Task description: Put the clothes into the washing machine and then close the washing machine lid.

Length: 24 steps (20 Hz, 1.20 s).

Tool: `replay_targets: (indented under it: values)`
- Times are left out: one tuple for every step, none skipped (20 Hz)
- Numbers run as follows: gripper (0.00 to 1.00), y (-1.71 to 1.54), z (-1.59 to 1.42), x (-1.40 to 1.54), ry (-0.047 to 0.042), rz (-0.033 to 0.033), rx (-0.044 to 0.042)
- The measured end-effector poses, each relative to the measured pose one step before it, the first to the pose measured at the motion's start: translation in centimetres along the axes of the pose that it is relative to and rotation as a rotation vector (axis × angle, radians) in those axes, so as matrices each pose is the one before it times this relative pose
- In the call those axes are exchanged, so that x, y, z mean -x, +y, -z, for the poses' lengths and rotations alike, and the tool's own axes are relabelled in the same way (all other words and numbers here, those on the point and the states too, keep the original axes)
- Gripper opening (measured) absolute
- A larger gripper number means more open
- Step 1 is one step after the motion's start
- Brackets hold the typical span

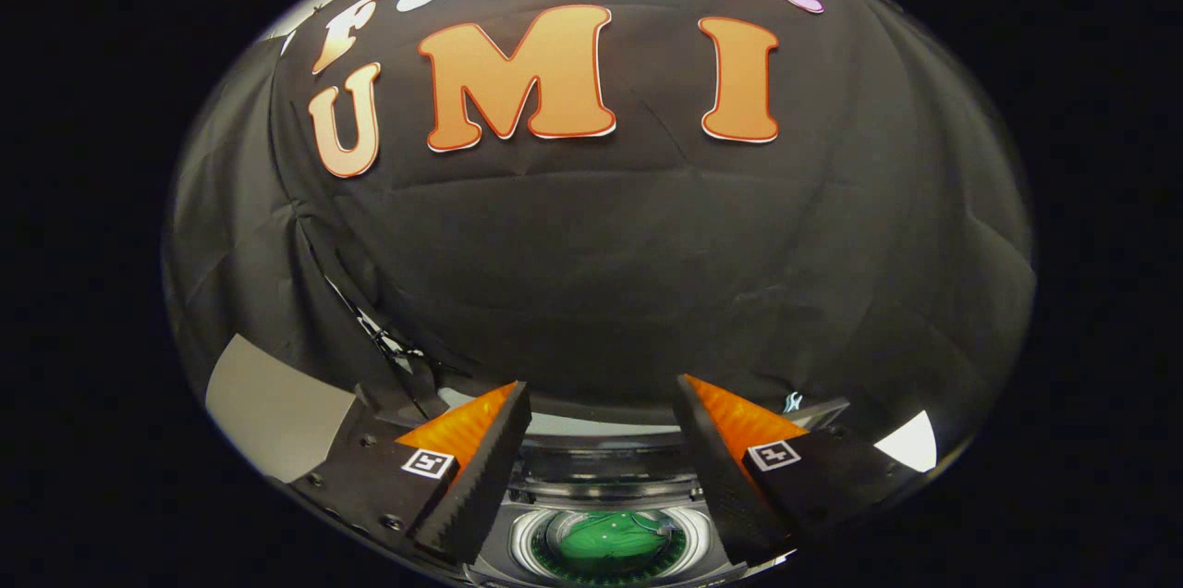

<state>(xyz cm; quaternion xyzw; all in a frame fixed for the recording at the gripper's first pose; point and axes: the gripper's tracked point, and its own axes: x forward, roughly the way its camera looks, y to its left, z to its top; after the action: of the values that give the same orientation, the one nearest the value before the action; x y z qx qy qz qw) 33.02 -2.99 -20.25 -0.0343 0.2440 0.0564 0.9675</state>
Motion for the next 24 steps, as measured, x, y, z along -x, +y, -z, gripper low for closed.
replay_targets:
  values:
    - [1.0,-0.178,0.8,-0.829,0.01324,0.00137,-0.0045]
    - [1.0,-0.089,-0.061,-0.71,0.0006,0.00247,-0.00487]
    - [1.0,0.037,-0.128,-0.478,-0.00228,0.00321,-0.00403]
    - [1.0,-0.094,0.088,-0.362,0.0011,0.00863,-0.00453]
    - [1.0,-0.115,0.154,-0.305,0.00408,0.00598,-0.00479]
    - [1.0,-0.032,0.27,-0.381,0.01127,0.00259,-0.00712]
    - [1.0,0.023,0.4,-0.107,0.01315,0.00025,-0.00822]
    - [1.0,-0.106,0.499,-0.411,0.01134,0.00608,-0.00802]
    - [1.0,-0.246,0.588,-0.249,0.01508,0.01062,-0.00103]
    - [1.0,-0.202,0.369,-0.11,0.0003,0.01281,0.01701]
    - [1.0,-0.162,0.219,0.077,-0.0071,0.00864,0.02604]
    - [1.0,0.155,-0.042,0.037,-0.00579,-0.00356,0.00623]
    - [1.0,0.025,0.053,0.14,-0.00393,-0.00216,-0.00211]
    - [1.0,0.054,0.114,0.097,-0.00239,-0.00628,-0.0057]
    - [1.0,0.047,0.172,0.285,-0.00361,-0.00853,0.00571]
    - [0.99,0.056,0.267,0.405,-0.00224,-0.00971,0.0031]
    - [1.0,0.022,0.153,0.529,-0.00703,-0.00726,-0.00288]
    - [0.99,-0.078,0.23,0.43,-0.00555,-0.00435,0.00254]
    - [0.99,0.071,0.356,0.569,-0.00595,-0.00139,0.00412]
    - [0.99,0.014,0.39,0.465,-0.00389,0.001,0.0006]
    - [0.99,-0.032,0.421,0.56,-0.00317,0.00147,-0.0008]
    - [0.99,0.067,0.292,0.488,-0.00417,0.0028,-0.001]
    - [0.99,-0.041,0.298,0.558,-0.00545,0.00355,-0.00114]
    - [0.99,0.018,0.415,0.582,-0.00733,0.00297,-0.00073]
